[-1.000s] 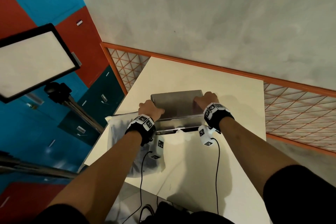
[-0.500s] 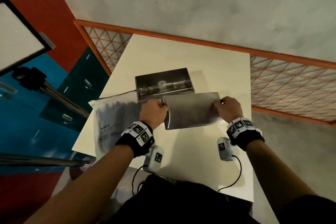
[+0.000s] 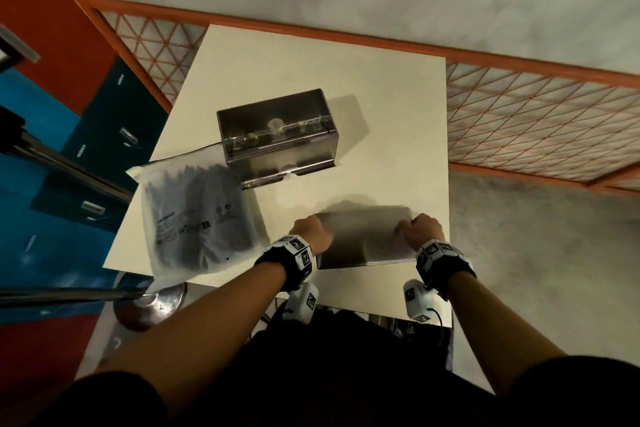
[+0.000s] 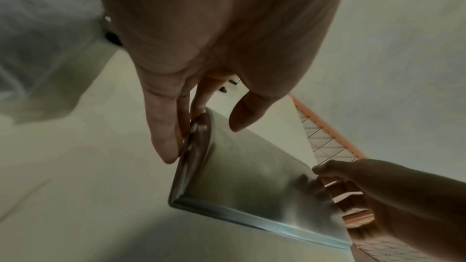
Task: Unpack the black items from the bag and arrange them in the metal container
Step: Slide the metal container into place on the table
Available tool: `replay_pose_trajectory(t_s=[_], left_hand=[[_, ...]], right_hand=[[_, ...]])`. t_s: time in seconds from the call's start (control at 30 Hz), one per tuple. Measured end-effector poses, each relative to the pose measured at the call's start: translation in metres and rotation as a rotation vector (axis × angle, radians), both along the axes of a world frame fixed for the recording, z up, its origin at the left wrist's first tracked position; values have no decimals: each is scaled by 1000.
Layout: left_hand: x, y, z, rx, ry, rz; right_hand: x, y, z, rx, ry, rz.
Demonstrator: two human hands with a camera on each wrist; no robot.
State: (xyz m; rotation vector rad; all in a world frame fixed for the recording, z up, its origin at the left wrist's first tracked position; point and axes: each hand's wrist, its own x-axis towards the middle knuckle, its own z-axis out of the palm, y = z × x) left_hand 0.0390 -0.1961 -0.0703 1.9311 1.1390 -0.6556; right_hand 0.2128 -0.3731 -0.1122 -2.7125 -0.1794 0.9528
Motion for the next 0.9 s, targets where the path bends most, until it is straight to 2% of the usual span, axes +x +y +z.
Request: replay_pose_trajectory(t_s=[0.23, 0.9], left_hand=[[-9, -11, -14, -98, 29, 11], [-13, -22, -42, -107, 7, 13]], right_hand=[[-22, -18, -8, -44, 44, -84], [-43, -24, -15, -176, 24, -211]])
